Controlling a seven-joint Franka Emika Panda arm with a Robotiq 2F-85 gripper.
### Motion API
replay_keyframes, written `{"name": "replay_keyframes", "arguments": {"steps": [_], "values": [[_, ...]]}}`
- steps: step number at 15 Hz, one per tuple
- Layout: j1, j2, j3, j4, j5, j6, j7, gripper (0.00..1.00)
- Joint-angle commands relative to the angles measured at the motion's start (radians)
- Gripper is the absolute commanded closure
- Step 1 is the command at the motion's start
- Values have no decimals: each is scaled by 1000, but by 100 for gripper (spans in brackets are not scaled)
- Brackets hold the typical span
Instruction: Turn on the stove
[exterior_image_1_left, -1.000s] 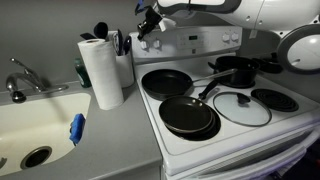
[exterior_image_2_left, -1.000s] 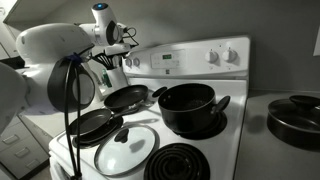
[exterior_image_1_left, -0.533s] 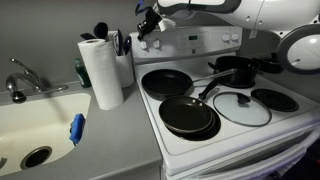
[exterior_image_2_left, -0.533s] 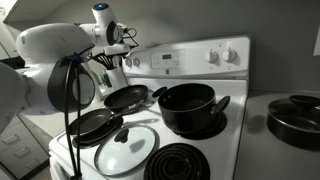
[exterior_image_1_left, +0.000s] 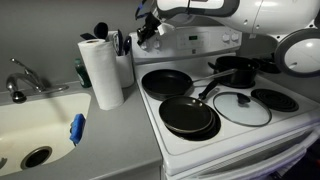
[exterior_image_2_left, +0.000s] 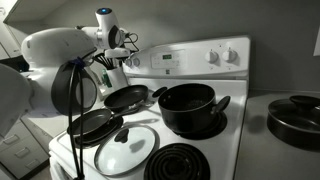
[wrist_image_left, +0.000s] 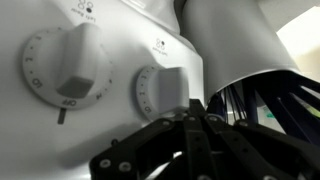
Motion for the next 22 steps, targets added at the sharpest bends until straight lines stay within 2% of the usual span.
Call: {"name": "replay_keyframes", "arguments": {"steps": [1, 5, 19, 20, 21, 22], "values": [[-23, 0, 9, -48, 15, 16, -1, 100], [-19, -9, 7, -47, 19, 6, 1, 100], [31, -110, -18, -27, -45, -180, -31, 100], [46, -67, -31, 70, -51, -239, -39, 100], [41, -124, -27, -13, -65, -225, -42, 100], [47, -128, -33, 1, -75, -248, -48, 100]]}}
